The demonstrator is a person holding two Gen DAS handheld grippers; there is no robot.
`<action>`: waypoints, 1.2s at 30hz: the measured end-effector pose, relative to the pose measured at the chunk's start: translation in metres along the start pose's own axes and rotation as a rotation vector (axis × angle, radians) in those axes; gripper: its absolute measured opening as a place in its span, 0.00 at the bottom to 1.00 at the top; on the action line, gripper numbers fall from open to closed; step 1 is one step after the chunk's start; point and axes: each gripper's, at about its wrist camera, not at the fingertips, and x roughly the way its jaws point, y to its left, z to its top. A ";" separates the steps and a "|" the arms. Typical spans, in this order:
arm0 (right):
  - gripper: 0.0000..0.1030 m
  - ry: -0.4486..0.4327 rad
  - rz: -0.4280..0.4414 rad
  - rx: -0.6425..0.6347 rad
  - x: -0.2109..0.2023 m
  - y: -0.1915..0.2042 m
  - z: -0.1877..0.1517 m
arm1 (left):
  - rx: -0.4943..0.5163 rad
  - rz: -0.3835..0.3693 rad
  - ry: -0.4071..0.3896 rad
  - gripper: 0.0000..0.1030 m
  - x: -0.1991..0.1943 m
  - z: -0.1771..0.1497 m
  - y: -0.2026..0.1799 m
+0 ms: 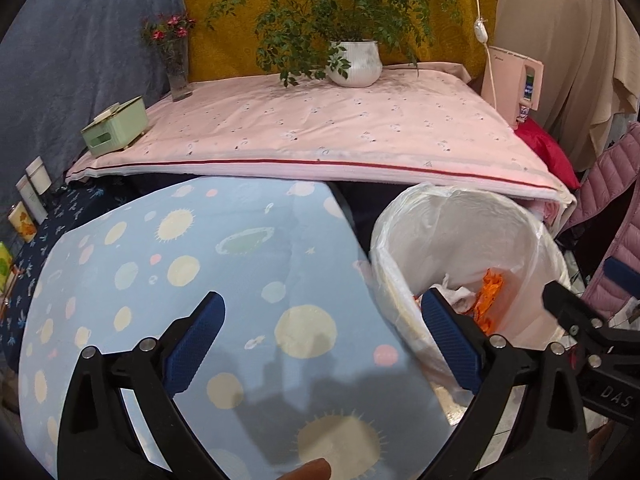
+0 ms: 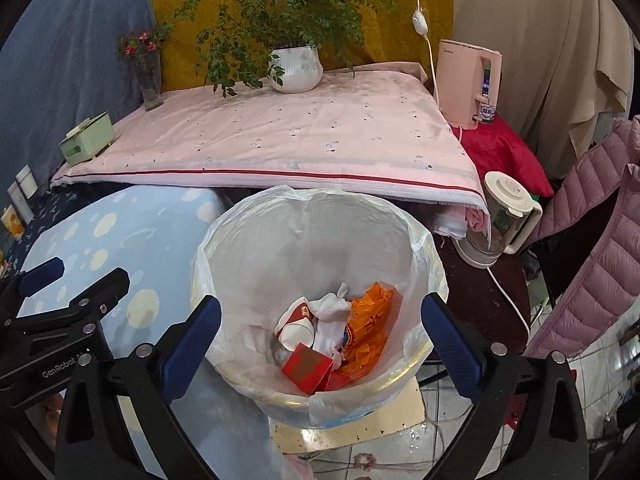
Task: Collect trash
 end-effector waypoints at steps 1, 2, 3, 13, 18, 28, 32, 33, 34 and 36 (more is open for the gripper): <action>0.94 -0.002 -0.006 -0.006 -0.002 0.001 -0.001 | -0.002 0.000 0.003 0.92 -0.001 -0.002 0.001; 0.94 -0.002 -0.009 -0.008 -0.004 0.002 -0.001 | -0.006 -0.002 0.006 0.92 -0.002 -0.003 0.002; 0.94 0.001 -0.008 -0.009 -0.005 0.003 -0.002 | -0.014 -0.007 0.009 0.92 -0.003 -0.005 0.003; 0.94 0.013 0.000 -0.014 -0.013 0.010 -0.008 | -0.071 0.004 0.026 0.92 -0.008 -0.014 0.014; 0.94 0.013 -0.014 -0.027 -0.014 0.012 -0.009 | -0.067 0.015 0.021 0.92 -0.011 -0.016 0.013; 0.94 0.005 -0.025 -0.041 -0.019 0.013 -0.010 | -0.092 0.025 0.014 0.92 -0.014 -0.017 0.015; 0.94 0.004 -0.023 -0.047 -0.019 0.013 -0.010 | -0.093 0.035 0.010 0.92 -0.016 -0.018 0.014; 0.94 0.004 -0.023 -0.048 -0.019 0.013 -0.010 | -0.095 0.036 0.010 0.92 -0.016 -0.018 0.014; 0.94 0.004 -0.022 -0.049 -0.019 0.013 -0.010 | -0.097 0.037 0.010 0.92 -0.016 -0.018 0.014; 0.94 0.004 -0.022 -0.051 -0.019 0.014 -0.010 | -0.106 0.039 0.009 0.92 -0.017 -0.018 0.014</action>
